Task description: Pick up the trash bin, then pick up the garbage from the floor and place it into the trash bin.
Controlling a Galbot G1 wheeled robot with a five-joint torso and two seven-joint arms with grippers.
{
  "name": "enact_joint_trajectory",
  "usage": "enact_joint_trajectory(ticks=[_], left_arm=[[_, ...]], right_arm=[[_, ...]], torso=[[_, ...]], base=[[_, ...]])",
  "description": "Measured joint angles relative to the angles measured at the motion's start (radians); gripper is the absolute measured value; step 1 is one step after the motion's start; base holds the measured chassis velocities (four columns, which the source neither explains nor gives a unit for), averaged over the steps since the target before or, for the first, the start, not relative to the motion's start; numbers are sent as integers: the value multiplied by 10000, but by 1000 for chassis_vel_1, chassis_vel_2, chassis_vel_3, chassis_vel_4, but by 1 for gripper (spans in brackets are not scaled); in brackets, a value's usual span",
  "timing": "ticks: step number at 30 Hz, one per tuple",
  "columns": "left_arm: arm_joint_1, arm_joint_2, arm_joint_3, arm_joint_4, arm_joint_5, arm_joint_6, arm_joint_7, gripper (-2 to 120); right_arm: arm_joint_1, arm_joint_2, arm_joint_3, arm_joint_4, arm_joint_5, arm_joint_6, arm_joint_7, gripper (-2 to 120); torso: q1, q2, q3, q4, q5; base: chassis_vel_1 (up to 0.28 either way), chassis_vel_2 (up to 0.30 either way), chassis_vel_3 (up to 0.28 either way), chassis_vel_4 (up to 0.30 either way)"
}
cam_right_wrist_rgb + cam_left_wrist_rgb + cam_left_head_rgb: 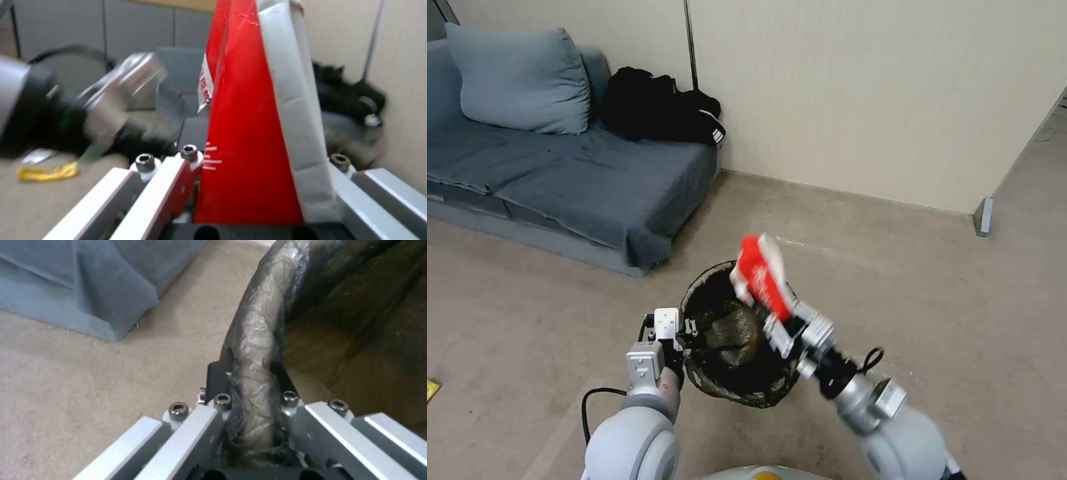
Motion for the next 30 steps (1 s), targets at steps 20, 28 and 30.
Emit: enact_joint_trajectory(ticks=[20, 28, 30], left_arm=[[-38, 23, -20, -54, -33, 34, 5, 0], [139, 57, -14, -149, -34, 16, 17, 0], [165, 58, -15, -158, -25, 10, 20, 0]], right_arm=[[496, -97, -285, -873, -166, -210, -102, 14], [756, 95, -226, -969, -206, -257, -25, 41], [788, 141, -158, -969, -207, -259, -20, 45]], torso=[[0, 0, 1, 0, 0], [0, 0, 1, 0, 0], [0, 0, 1, 1, 0]], base=[[0, 0, 0, 0], [0, 0, 0, 0], [0, 0, 0, 0]])
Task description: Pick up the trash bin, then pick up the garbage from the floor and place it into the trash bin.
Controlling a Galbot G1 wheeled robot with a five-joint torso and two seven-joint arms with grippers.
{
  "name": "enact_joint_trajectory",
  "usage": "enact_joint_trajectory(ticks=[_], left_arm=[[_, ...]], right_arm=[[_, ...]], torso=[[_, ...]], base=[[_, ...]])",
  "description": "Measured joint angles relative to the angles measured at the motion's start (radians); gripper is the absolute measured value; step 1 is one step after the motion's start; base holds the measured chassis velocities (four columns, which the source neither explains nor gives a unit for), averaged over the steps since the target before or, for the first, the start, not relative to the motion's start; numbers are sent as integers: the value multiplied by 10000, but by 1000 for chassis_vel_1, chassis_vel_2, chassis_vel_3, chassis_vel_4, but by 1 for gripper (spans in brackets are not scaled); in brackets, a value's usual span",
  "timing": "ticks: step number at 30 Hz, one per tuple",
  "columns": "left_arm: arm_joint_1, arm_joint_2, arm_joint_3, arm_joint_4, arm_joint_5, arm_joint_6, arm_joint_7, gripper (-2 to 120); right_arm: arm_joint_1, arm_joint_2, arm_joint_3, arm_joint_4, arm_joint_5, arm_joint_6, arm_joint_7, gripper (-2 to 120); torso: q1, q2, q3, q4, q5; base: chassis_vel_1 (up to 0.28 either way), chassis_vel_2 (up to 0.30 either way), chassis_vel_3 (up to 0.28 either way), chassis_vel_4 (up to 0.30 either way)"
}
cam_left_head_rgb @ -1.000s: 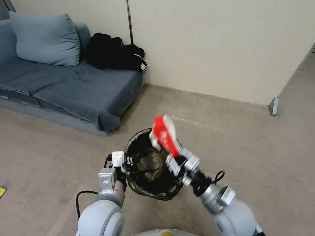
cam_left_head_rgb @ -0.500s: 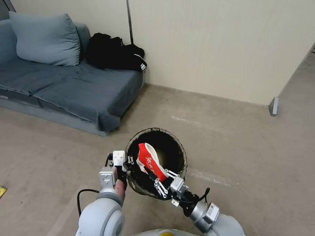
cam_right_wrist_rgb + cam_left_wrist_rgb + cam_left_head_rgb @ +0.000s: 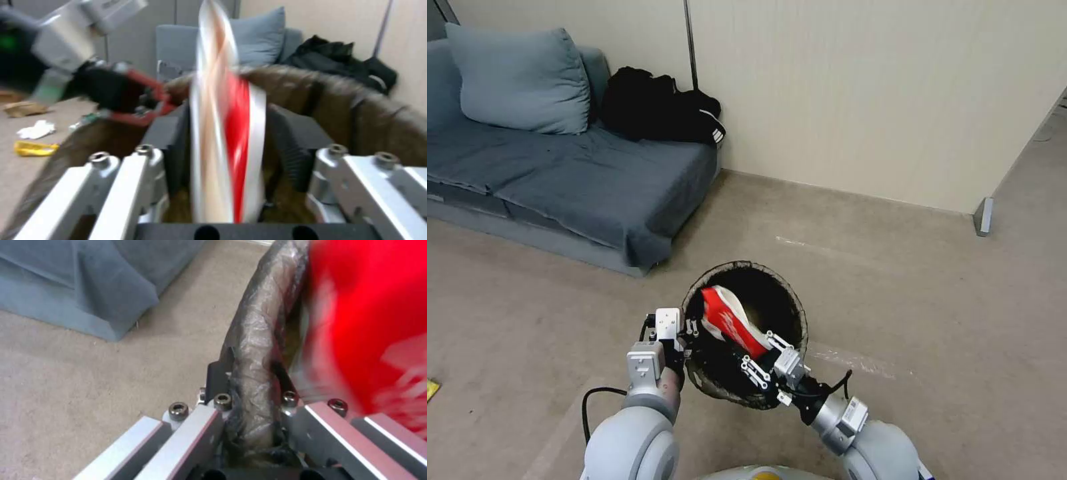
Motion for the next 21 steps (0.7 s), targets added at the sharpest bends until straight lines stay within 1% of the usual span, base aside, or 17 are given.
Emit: enact_joint_trajectory(ticks=[1, 2, 4, 5, 6, 7, 8, 9, 10, 12, 13, 14, 15, 21], left_arm=[[28, 0, 5, -10, 20, -8, 12, 0], [28, 0, 5, -10, 20, -8, 12, 0], [44, 13, 11, -14, 44, -14, 19, 0], [43, 23, 8, -16, 51, -17, 19, 0], [43, 23, 8, -16, 51, -17, 19, 0], [35, 26, 7, -17, 54, -19, 19, 0], [32, 26, 11, -17, 54, -19, 19, 0], [28, 23, 19, -17, 54, -20, 21, 0], [28, 23, 19, -17, 54, -20, 21, 0], [27, 14, 40, -17, 65, -24, 21, 0], [27, 14, 40, -17, 65, -24, 21, 0], [29, 14, 51, -17, 69, -24, 22, 0], [29, 17, 55, -17, 70, -25, 24, 0], [11, 64, 41, -14, 45, -31, 27, 0]], right_arm=[[45, 58, 111, 4, 7, -9, 16, 52], [45, 58, 111, 4, 7, -9, 16, 52], [144, 67, 326, 120, 86, -57, 63, 61], [161, 8, 374, 185, 110, -93, 75, 68], [161, 8, 374, 185, 110, -93, 75, 68], [159, -42, 393, 211, 113, -105, 79, 75], [147, -66, 403, 223, 112, -106, 80, 76], [109, -88, 405, 229, 100, -106, 79, 83], [109, -88, 405, 229, 100, -106, 79, 83], [7, -83, 399, 229, 48, -89, 79, 92], [7, -83, 399, 229, 48, -89, 79, 92], [-19, -77, 392, 229, 36, -82, 79, 97], [-30, -79, 391, 237, 31, -78, 79, 99], [-82, -164, 443, 535, 33, -45, 79, 100]], torso=[[0, 0, 0, -1, 1], [0, 0, 0, -1, 1], [1, 0, 0, 0, 0], [0, 0, 0, 0, 0], [0, 0, 0, 0, 0], [1, 0, 0, 0, 0], [0, 0, 0, 0, 0], [1, 0, 0, 0, 0], [1, 0, 0, 0, 0], [1, 0, 0, -1, 1], [1, 0, 0, -1, 1], [2, 0, 0, -1, 0], [1, 0, 0, -1, 0], [1, 0, 0, 0, 1]], base=[[0, 0, 0, 0], [0, 0, 0, 0], [0, 0, 0, 0], [0, 0, 0, 0], [0, 0, 0, 0], [0, 0, 0, 0], [0, 0, 0, 0], [0, 0, 0, 0], [0, 0, 0, 0], [0, 0, 0, 0], [0, 0, 0, 0], [0, 0, 0, 0], [0, 0, 0, 0], [0, 0, 0, 0]])
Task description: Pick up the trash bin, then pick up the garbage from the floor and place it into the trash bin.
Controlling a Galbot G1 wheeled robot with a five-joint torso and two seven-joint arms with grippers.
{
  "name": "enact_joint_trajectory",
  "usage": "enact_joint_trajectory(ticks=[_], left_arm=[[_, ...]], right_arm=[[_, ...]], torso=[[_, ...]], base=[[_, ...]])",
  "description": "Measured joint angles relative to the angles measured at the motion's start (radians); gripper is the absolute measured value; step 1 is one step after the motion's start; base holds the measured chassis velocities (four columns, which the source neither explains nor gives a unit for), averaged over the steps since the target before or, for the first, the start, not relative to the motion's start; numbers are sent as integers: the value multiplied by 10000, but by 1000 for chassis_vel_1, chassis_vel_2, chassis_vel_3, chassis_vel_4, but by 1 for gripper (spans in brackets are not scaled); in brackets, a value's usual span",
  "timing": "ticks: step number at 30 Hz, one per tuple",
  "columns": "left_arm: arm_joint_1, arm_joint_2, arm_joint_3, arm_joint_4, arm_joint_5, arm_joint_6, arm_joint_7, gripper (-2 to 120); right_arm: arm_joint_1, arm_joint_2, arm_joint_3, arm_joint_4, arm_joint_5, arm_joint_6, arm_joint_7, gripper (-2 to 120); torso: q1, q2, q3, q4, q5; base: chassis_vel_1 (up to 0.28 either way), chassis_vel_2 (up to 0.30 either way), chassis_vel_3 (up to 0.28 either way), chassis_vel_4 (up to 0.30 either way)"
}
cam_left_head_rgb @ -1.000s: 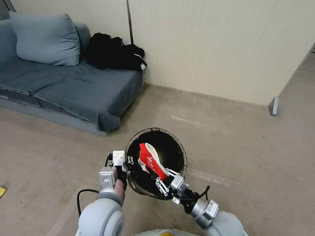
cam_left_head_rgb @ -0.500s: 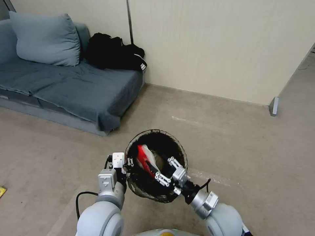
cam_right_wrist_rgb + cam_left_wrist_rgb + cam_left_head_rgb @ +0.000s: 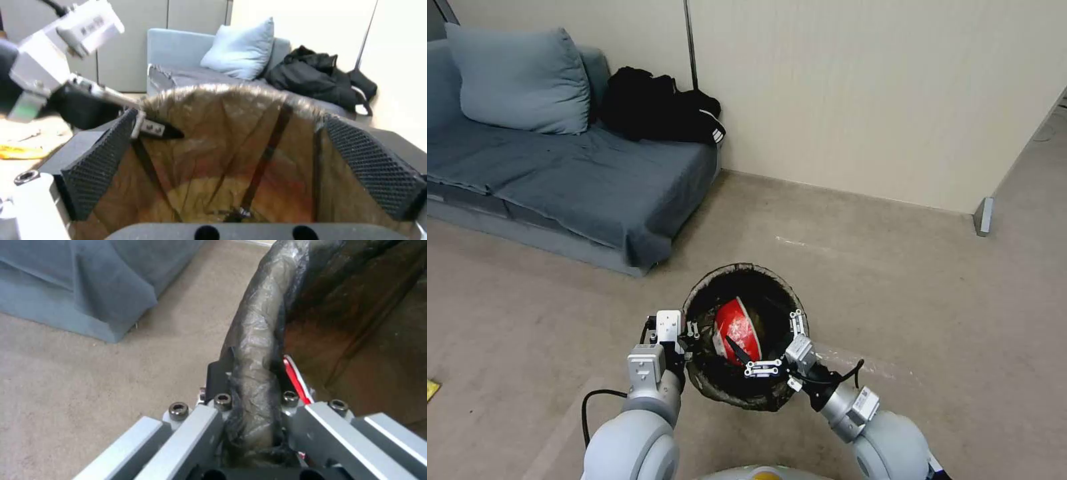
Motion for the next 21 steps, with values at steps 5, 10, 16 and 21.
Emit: enact_joint_trajectory(ticks=[5, 10, 16, 21], left_arm=[[-31, 37, -46, 153, -125, -28, 13, 0], [-69, 67, -68, 257, -67, 35, 74, 0], [-97, 76, -120, 319, -60, -30, 131, 0], [-93, 78, -141, 344, -125, -150, 132, 0]], right_arm=[[-172, 196, 184, 1034, -33, 97, 423, 100], [-481, 679, 394, 2107, -127, -159, 1558, 100], [-1057, 1368, 971, 2870, -80, -237, 2606, 100], [-1553, 1798, 1340, 3137, -424, -386, 3268, 100]], torso=[[1, 0, 0, 1, -1], [0, 0, 0, 0, -2], [0, 0, 0, -1, -1], [0, 0, 0, -2, -1]], base=[[0, 0, 0, 0], [0, 0, 0, 0], [0, 0, 0, 0], [0, 0, 0, 0]])
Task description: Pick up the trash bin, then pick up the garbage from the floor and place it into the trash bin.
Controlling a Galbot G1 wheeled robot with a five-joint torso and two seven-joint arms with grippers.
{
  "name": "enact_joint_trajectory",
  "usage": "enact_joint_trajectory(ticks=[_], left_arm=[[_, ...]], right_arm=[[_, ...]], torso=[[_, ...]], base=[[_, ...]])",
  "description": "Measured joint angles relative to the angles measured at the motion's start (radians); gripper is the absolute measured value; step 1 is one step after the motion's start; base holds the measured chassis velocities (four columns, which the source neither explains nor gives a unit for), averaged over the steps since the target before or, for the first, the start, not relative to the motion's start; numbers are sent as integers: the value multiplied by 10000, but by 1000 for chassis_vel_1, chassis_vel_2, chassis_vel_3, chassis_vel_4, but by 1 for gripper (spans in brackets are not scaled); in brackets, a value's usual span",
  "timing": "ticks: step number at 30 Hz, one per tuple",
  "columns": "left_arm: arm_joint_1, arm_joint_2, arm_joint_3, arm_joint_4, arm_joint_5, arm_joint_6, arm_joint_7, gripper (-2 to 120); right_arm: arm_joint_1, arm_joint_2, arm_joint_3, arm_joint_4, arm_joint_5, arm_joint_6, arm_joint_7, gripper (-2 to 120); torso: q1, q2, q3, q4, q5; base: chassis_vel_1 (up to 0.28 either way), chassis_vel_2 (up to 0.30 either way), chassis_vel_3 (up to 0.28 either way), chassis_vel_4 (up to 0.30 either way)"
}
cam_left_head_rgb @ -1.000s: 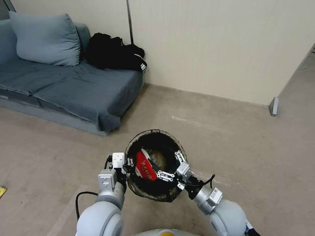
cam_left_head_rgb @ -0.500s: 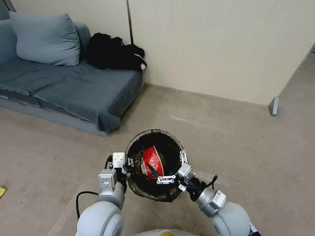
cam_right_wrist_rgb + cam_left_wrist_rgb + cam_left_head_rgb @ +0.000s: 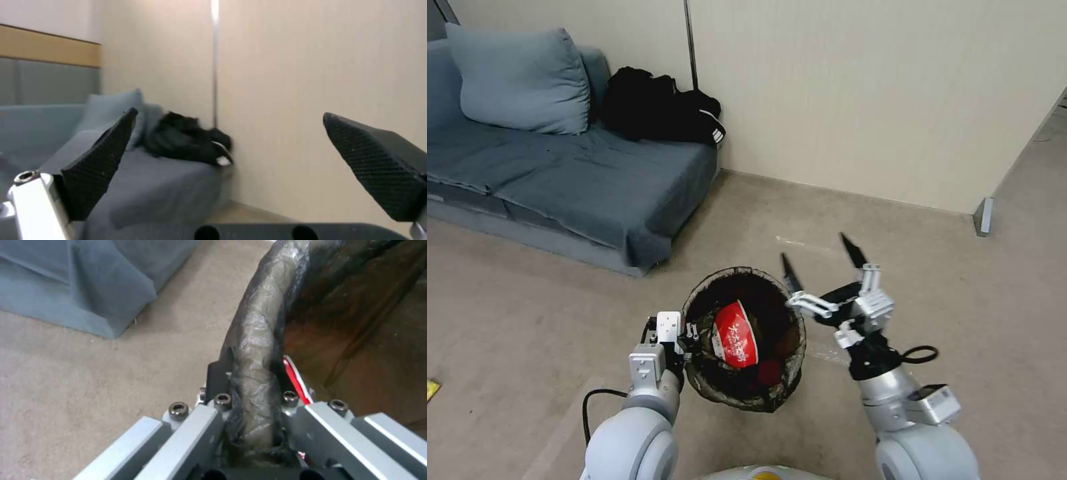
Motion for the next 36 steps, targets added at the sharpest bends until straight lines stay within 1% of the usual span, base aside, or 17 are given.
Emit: enact_joint_trajectory(ticks=[1, 2, 7, 9, 18, 28, 34, 36], left_arm=[[-4, 3, -7, 12, -51, -31, 0, 0], [-4, 3, -7, 12, -51, -31, 0, 0], [-47, 1, -88, 42, -115, -82, -61, 0], [-48, -6, -130, 42, -134, -105, -86, 0], [-55, -46, -152, 42, -152, -149, -134, 0], [-59, -71, -184, 37, -178, -144, -167, 0], [-34, -77, -202, -4, -185, -136, -176, 0], [-6, -88, -202, -21, -184, -136, -178, 0]], right_arm=[[-189, 115, 48, -12, -198, -10, 332, 100], [-189, 115, 48, -12, -198, -10, 332, 100], [-570, 287, 73, -321, -589, 38, 1023, 100], [-784, 376, 148, -552, -739, 191, 1299, 100], [-1079, 515, 244, -1082, -794, 592, 1385, 100], [-938, 487, 318, -1285, -725, 617, 1391, 100], [-850, 464, 318, -1270, -563, 531, 1487, 100], [-759, 486, 289, -1280, -553, 544, 1660, 100]], torso=[[0, 0, 0, 1, 0], [0, 0, 0, 1, 0], [0, 0, 0, 1, 0], [0, 0, 0, 1, 1], [-1, 0, 0, 1, 0], [0, 0, 0, 1, 1], [0, 0, 0, 1, 0], [0, 0, 0, 2, 1]], base=[[0, 0, 0, 0], [0, 0, 0, 0], [0, 0, 0, 0], [0, 0, 0, 0], [0, 0, 0, 0], [10, 7, 13, 6], [60, 55, 56, 71], [71, 83, 79, 85]])
